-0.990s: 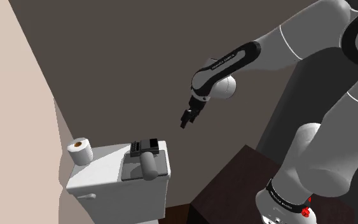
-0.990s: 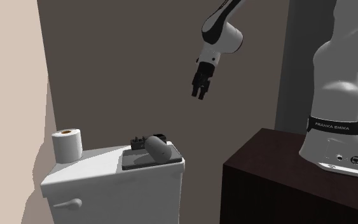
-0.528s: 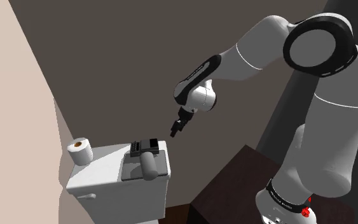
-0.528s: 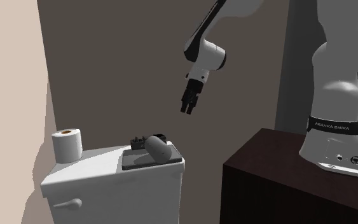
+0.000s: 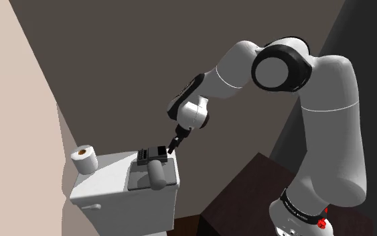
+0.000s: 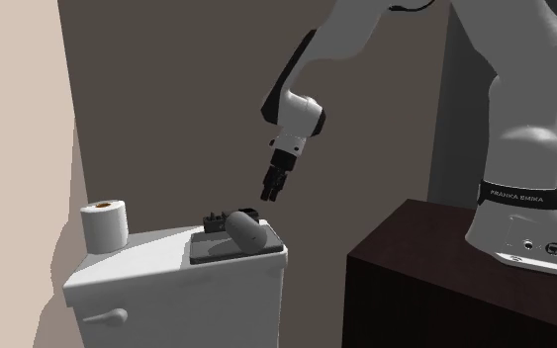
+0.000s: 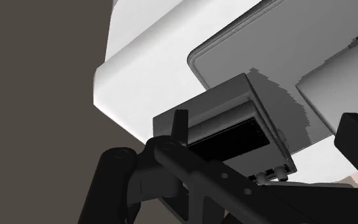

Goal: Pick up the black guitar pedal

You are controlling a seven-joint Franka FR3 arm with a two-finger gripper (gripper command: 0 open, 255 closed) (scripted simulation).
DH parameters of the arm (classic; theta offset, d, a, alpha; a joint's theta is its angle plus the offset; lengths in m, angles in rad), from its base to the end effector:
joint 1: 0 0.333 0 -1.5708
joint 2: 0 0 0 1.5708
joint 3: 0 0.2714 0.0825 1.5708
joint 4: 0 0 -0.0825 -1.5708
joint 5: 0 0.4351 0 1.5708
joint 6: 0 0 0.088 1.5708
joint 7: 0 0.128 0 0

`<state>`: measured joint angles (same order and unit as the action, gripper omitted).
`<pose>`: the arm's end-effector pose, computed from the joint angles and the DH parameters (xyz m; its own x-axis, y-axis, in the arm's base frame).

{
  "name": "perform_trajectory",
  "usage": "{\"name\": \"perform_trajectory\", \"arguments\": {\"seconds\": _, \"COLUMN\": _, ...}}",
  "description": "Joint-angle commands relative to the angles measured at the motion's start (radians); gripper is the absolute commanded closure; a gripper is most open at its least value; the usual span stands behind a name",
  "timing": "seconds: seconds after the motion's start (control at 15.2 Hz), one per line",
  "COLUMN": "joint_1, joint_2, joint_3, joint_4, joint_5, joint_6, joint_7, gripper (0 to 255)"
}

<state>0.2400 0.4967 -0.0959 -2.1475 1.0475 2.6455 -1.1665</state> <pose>0.5608 0.0609 0.0595 0.9023 0.3170 0.2921 0.4033 -0.8600 -0.3126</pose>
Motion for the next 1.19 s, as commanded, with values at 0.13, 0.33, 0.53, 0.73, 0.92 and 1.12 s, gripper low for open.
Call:
{"name": "perform_trajectory", "arguments": {"seconds": 0.13, "joint_1": -0.02, "joint_2": 0.14, "joint_3": 0.054, "joint_4": 0.127, "joint_5": 0.058, "joint_6": 0.012, "joint_7": -0.083, "gripper": 0}}
{"name": "perform_trajectory", "arguments": {"seconds": 0.33, "joint_1": -0.031, "joint_2": 0.179, "joint_3": 0.068, "joint_4": 0.147, "joint_5": 0.083, "joint_6": 0.027, "joint_7": -0.113, "gripper": 0}}
{"name": "perform_trajectory", "arguments": {"seconds": 0.53, "joint_1": -0.041, "joint_2": 0.219, "joint_3": 0.081, "joint_4": 0.169, "joint_5": 0.106, "joint_6": 0.041, "joint_7": -0.142, "gripper": 0}}
{"name": "perform_trajectory", "arguments": {"seconds": 0.73, "joint_1": -0.046, "joint_2": 0.24, "joint_3": 0.088, "joint_4": 0.181, "joint_5": 0.117, "joint_6": 0.048, "joint_7": -0.157, "gripper": 0}}
{"name": "perform_trajectory", "arguments": {"seconds": 0.92, "joint_1": -0.046, "joint_2": 0.239, "joint_3": 0.088, "joint_4": 0.181, "joint_5": 0.117, "joint_6": 0.048, "joint_7": -0.156, "gripper": 255}}
{"name": "perform_trajectory", "arguments": {"seconds": 1.12, "joint_1": -0.046, "joint_2": 0.239, "joint_3": 0.088, "joint_4": 0.18, "joint_5": 0.117, "joint_6": 0.048, "joint_7": -0.156, "gripper": 255}}
